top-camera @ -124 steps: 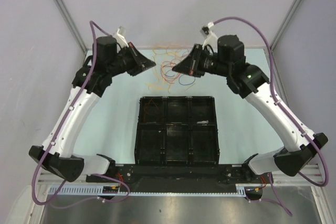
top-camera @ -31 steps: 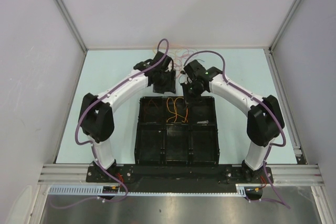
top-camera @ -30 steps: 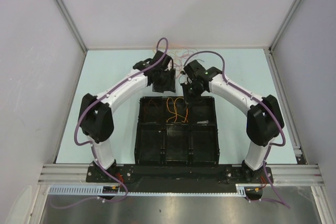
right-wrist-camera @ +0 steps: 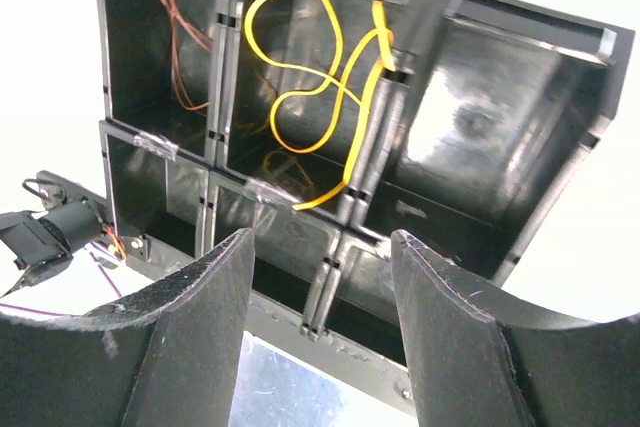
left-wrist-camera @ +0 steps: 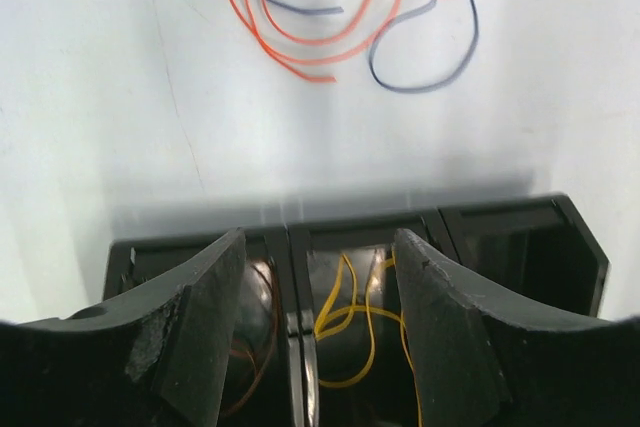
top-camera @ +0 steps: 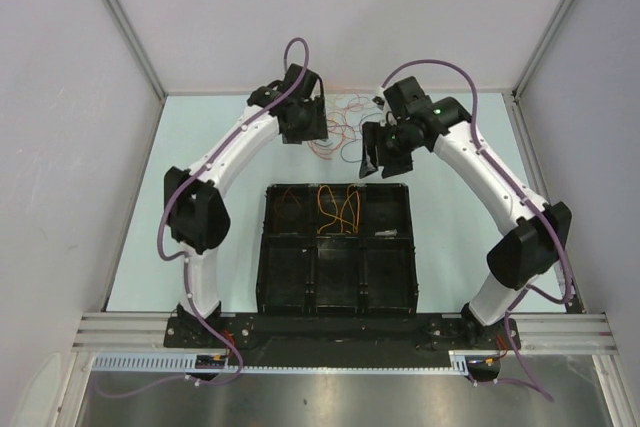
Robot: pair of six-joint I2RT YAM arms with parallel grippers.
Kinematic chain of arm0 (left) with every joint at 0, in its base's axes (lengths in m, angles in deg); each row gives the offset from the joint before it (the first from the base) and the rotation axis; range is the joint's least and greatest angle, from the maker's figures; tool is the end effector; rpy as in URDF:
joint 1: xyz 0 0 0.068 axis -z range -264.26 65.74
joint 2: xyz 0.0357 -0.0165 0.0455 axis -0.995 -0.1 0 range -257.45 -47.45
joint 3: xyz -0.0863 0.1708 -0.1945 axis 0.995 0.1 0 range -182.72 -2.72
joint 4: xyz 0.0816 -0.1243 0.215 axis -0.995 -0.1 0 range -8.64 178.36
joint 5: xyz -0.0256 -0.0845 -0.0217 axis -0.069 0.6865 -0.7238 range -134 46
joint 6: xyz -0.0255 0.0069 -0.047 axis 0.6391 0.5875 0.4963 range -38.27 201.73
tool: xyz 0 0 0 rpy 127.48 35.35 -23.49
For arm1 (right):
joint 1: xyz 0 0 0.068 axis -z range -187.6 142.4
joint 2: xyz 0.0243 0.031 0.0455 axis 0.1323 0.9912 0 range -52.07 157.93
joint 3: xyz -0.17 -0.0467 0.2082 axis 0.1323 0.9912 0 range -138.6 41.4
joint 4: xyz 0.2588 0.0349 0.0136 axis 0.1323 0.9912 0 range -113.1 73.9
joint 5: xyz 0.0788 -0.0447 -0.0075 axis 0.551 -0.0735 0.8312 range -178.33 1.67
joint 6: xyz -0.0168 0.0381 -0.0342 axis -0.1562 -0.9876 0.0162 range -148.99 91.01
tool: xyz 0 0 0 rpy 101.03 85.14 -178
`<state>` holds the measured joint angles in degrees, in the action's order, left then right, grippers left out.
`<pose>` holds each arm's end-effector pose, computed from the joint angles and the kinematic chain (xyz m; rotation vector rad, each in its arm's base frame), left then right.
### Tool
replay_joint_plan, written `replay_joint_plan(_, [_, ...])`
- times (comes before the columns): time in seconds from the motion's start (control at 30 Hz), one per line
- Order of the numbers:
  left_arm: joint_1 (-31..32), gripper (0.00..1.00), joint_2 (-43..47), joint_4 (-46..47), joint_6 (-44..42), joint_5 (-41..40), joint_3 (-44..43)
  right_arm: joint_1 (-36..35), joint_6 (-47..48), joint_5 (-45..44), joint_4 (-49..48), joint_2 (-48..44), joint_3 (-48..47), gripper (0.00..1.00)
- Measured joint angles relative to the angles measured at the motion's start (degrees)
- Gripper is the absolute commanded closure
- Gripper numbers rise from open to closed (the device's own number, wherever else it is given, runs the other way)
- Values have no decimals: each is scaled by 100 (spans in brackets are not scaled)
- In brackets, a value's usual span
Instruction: Untangle the cables
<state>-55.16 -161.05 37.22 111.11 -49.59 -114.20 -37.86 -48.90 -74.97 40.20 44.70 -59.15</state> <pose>0.3845 -0.2101 0.3187 -0.0472 2.5194 -0.3015 0.2952 0.1819 0.3581 -0.3287 2.6762 0.5970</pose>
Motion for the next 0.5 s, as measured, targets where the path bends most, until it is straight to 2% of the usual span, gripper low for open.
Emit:
replay_joint_plan(0.2, [-350,36,-673,-2,-157,170,-579,254,-83,-33,74,-446,431,38])
replay_joint_plan(0.5, [-708,39,-1488,341,-81,293,-1084,516,-70,-50,310,-461,581,38])
